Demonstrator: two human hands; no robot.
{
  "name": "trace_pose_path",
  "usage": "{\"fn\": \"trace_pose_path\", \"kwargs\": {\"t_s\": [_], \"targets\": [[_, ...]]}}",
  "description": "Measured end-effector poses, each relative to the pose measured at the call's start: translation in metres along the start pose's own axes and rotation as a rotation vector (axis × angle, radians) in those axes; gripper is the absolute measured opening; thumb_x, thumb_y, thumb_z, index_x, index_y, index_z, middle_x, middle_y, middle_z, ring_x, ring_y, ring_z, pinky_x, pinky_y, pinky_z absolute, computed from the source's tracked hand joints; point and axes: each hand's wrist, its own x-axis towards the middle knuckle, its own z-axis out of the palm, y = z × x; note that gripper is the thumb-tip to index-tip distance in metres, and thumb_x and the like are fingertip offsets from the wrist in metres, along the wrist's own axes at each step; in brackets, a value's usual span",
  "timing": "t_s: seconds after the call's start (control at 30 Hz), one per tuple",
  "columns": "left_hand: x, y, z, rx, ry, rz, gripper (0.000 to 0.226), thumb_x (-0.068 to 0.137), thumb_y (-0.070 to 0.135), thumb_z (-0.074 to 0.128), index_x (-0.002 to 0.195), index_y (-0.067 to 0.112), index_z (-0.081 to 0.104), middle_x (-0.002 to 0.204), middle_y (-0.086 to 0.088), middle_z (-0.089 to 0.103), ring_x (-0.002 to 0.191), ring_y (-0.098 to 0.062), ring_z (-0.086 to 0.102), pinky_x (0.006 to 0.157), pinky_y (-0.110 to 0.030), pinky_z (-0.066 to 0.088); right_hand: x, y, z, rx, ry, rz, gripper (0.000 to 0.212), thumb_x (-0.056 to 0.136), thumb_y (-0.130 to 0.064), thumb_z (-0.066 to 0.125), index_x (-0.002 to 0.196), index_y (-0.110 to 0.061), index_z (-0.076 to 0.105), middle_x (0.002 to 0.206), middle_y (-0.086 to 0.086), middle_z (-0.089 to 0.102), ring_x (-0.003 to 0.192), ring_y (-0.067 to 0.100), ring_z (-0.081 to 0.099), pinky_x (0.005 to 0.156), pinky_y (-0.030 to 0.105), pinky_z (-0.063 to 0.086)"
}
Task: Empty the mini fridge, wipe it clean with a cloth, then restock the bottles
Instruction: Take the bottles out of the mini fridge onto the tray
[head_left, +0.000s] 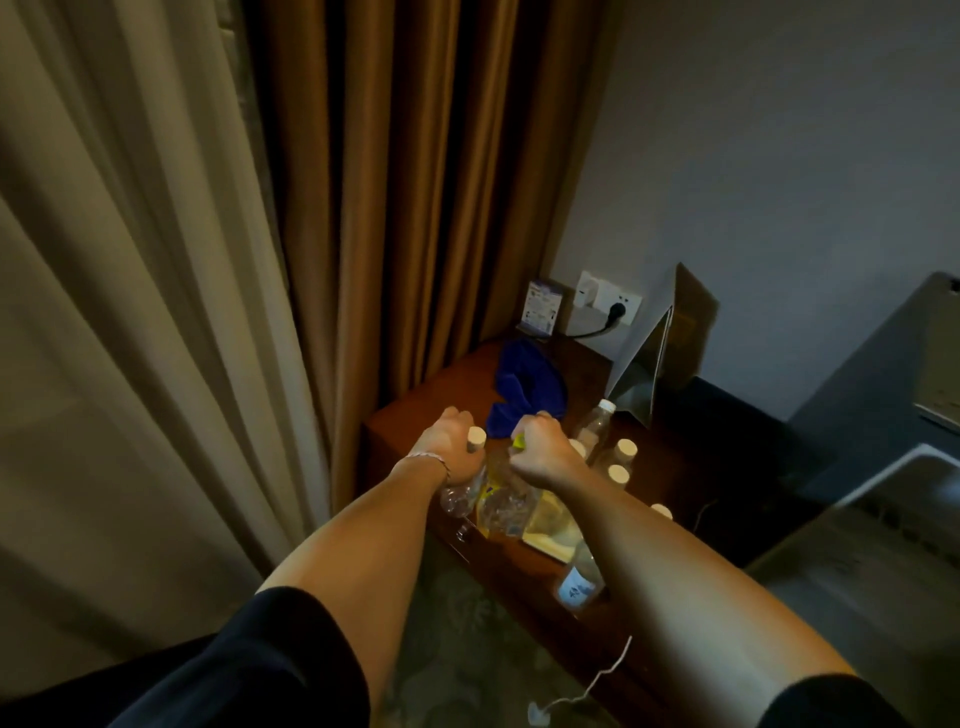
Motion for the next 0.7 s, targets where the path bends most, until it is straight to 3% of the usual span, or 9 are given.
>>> {"fn": "trace_pose_path", "kwargs": {"t_s": [0.17, 0.47, 0.6, 0.7], "targets": [[0.018, -0.007, 0.011, 0.008, -0.046, -0.001, 0.021, 0.095, 0.027, 0.053, 0.109, 0.010, 0.049, 0.115, -0.008, 0.043, 0.085, -0.026, 0.051, 0.073, -0.038, 0.044, 0.019, 0.004, 0.012, -0.002, 0.003, 0.030, 0.006, 0.086, -0.011, 0.057, 0.082, -0.012, 0.052, 0.117, 0.018, 0.055, 0.097, 0.027, 0.053, 0.079, 0.038, 0.046], [0.041, -0.016, 0.028, 0.007, -0.031, 0.013, 0.021, 0.097, 0.024, 0.052, 0.111, 0.009, 0.050, 0.120, -0.009, 0.041, 0.098, -0.034, 0.056, 0.084, -0.043, 0.047, 0.046, 0.014, 0.024, 0.014, 0.010, 0.045, 0.008, 0.088, -0.014, 0.060, 0.090, -0.010, 0.053, 0.108, 0.017, 0.056, 0.101, 0.028, 0.052, 0.078, 0.039, 0.049], [0.049, -0.019, 0.024, -0.007, -0.046, 0.025, 0.020, 0.096, 0.026, 0.052, 0.109, 0.011, 0.050, 0.116, -0.007, 0.041, 0.096, -0.032, 0.056, 0.083, -0.044, 0.049, 0.047, 0.015, 0.026, 0.018, -0.040, 0.104, 0.012, 0.090, -0.015, 0.057, 0.099, -0.008, 0.056, 0.116, 0.011, 0.044, 0.090, 0.027, 0.053, 0.080, 0.036, 0.047], [0.053, -0.019, 0.019, 0.012, -0.069, 0.010, 0.021, 0.094, 0.026, 0.053, 0.109, 0.011, 0.050, 0.115, -0.007, 0.042, 0.095, -0.032, 0.057, 0.082, -0.043, 0.049, 0.051, 0.012, 0.024, 0.018, -0.040, 0.102, 0.009, 0.091, -0.014, 0.056, 0.099, -0.009, 0.056, 0.108, 0.008, 0.043, 0.088, 0.026, 0.051, 0.074, 0.035, 0.043]]}}
